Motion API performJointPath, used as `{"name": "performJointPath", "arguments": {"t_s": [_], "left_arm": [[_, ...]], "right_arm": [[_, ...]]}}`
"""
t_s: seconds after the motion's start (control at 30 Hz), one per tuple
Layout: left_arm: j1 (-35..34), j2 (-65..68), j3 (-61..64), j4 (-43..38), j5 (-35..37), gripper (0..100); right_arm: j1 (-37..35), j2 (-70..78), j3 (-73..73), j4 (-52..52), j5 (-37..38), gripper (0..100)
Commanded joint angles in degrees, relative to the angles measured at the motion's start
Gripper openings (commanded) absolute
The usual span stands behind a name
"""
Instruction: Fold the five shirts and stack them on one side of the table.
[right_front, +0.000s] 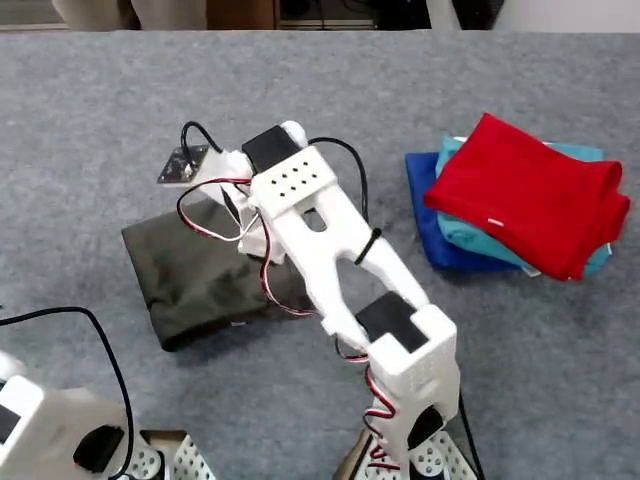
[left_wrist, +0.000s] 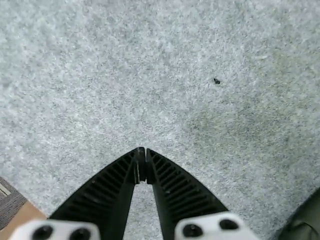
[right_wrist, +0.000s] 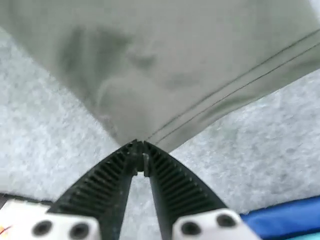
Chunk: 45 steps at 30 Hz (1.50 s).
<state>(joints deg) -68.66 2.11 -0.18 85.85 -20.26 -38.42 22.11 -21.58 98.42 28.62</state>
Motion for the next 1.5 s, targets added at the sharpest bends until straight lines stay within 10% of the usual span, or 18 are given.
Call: {"name": "performJointPath", "arguments": {"t_s": [0.0, 0.37, 0.73, 1.47], "left_arm": [[-0.09, -2.51, -0.18, -0.26, -0.35, 2], [10.37, -2.51, -0.62, 1.32, 0.00, 2], [35.78, -2.33, -0.97, -0.09, 1.85, 2], [49.93, 4.18, 8.18, -9.76, 14.77, 2]], "right_arm": [[-1.01, -0.22, -0.13, -2.99, -0.62, 0.5], [0.40, 12.97, -0.13, 0.26, -2.73, 0.5], [1.80, 23.08, -0.22, -5.98, -5.36, 0.5], [4.62, 18.33, 3.65, -8.97, -7.30, 0.5]]}}
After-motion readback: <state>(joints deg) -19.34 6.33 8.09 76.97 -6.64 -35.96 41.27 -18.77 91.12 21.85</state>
